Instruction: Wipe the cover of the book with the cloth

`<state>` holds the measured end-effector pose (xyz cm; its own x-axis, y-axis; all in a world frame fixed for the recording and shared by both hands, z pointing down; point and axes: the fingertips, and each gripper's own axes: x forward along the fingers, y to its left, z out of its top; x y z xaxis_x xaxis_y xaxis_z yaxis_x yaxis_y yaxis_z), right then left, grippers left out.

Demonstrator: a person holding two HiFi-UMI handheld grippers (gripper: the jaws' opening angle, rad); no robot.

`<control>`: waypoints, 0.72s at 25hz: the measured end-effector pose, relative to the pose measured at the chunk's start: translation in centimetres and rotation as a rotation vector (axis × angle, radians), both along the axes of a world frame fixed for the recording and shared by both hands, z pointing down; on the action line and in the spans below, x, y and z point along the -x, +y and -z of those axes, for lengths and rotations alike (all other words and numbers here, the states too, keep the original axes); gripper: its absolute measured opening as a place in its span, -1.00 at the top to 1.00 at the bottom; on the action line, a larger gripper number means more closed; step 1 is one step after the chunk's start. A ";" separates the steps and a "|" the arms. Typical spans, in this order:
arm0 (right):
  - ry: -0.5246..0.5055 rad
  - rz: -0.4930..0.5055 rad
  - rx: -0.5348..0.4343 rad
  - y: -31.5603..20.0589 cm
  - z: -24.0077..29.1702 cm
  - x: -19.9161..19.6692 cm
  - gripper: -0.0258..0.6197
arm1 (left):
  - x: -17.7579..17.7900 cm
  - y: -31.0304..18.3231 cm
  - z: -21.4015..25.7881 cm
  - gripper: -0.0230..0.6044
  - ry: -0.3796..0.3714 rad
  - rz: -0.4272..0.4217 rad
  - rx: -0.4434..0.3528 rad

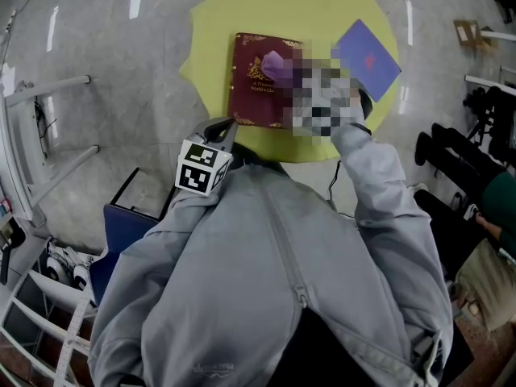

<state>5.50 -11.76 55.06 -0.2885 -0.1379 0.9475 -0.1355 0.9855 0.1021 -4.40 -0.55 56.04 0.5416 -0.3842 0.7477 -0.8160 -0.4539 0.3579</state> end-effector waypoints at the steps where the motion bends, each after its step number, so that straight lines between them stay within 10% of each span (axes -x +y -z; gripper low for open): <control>1: 0.003 -0.009 0.000 0.1 0.0 -0.3 0.66 | 0.0 0.0 0.0 0.87 0.000 -0.002 -0.001; 18: 0.089 -0.173 0.044 0.8 -0.7 -6.9 0.66 | -0.2 0.2 0.1 0.87 -0.008 -0.027 -0.004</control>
<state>12.38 -10.96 55.79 -0.1794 -0.1363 0.9743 -0.2956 0.9521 0.0788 -4.21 -0.30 55.91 0.5457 -0.3724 0.7507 -0.8064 -0.4770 0.3495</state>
